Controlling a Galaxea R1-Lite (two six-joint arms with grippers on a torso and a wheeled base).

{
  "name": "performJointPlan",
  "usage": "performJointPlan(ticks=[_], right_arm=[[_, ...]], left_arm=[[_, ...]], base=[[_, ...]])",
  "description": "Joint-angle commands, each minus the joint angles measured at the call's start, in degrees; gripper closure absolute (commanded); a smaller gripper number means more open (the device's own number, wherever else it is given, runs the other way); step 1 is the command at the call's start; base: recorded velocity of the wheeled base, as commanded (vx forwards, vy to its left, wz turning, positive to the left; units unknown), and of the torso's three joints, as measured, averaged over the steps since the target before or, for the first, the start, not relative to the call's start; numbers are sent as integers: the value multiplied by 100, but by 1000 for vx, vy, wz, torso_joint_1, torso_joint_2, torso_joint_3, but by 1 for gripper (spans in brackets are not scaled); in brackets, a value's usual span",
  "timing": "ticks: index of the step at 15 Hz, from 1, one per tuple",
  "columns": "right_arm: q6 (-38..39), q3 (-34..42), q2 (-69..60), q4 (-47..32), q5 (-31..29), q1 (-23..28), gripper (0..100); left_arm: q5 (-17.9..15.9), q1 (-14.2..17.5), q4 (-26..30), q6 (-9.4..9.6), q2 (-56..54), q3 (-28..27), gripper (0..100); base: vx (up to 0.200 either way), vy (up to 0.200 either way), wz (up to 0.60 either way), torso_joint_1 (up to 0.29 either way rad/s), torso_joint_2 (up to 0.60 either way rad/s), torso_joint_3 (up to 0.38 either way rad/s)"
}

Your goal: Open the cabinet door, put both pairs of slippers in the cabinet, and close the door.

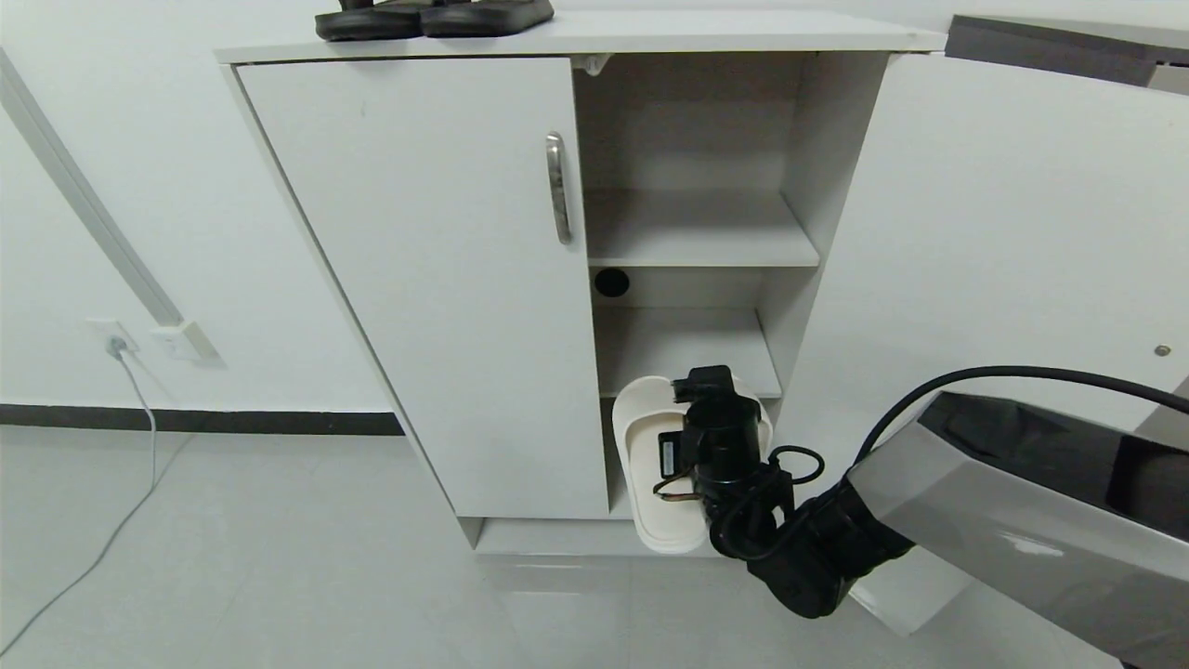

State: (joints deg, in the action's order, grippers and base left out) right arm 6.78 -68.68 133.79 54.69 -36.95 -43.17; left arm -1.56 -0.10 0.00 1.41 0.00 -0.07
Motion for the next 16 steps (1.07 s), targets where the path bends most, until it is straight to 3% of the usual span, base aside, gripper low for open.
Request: performJointPlan(ticks=[1, 7, 16], right_arm=[[-36, -75, 15, 16, -5, -8, 100], [-1047, -14, -29, 1606, -260, 116, 100], [-1065, 30, 156, 1694, -366, 221, 100]], left_arm=[[-2, 1, 0, -1, 9, 7, 100], [7, 1, 0, -10, 9, 7, 100], [7, 1, 0, -10, 9, -1, 100]], base=[[0, 0, 0, 7, -7, -183], [0, 0, 0, 5, 4, -142], [0, 0, 0, 0, 0, 0]])
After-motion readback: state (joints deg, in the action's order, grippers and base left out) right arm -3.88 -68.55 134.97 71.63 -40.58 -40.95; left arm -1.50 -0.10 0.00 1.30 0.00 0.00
